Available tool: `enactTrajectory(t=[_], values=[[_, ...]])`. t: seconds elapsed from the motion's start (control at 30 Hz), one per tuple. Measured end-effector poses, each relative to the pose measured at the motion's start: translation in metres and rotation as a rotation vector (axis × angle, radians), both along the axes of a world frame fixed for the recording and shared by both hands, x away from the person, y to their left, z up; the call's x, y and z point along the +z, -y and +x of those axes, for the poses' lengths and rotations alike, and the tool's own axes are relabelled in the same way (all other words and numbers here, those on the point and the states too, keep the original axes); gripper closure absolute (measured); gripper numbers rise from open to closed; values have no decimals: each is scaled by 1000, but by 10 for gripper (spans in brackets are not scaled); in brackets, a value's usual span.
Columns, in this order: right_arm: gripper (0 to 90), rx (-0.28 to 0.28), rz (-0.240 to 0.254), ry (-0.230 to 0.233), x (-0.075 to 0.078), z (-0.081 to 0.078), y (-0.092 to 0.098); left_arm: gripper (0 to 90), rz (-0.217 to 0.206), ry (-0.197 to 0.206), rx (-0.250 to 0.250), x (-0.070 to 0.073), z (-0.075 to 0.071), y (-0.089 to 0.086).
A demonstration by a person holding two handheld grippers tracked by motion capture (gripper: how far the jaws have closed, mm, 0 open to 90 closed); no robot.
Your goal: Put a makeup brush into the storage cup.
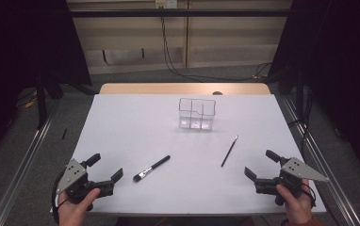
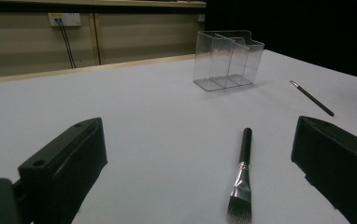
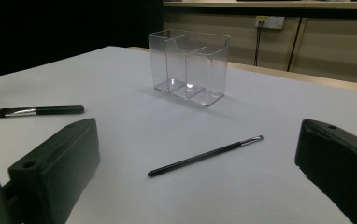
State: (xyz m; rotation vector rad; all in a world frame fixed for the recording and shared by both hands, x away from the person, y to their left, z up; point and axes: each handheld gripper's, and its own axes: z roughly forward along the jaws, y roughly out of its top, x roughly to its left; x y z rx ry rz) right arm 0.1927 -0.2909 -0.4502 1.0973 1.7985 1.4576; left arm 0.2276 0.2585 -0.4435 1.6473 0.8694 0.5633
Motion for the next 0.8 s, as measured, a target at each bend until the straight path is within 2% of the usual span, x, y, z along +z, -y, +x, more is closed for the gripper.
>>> enactTrajectory(t=[0.33,0.53,0.7,0.73,0.8], values=[[0,-4,17,-13,-1,0,2,33,-3,-4,-8,1,1,2],[0,-3,27,-18,-2,1,3,33,12,-4,-10,1,1,3],[0,0,19,-18,-2,1,1,33,10,-5,-11,2,2,5],[0,6,14,-18,-2,1,1,32,15,1,1,2,2,6],[0,8,14,-19,-2,1,0,33,7,1,-16,2,4,9]])
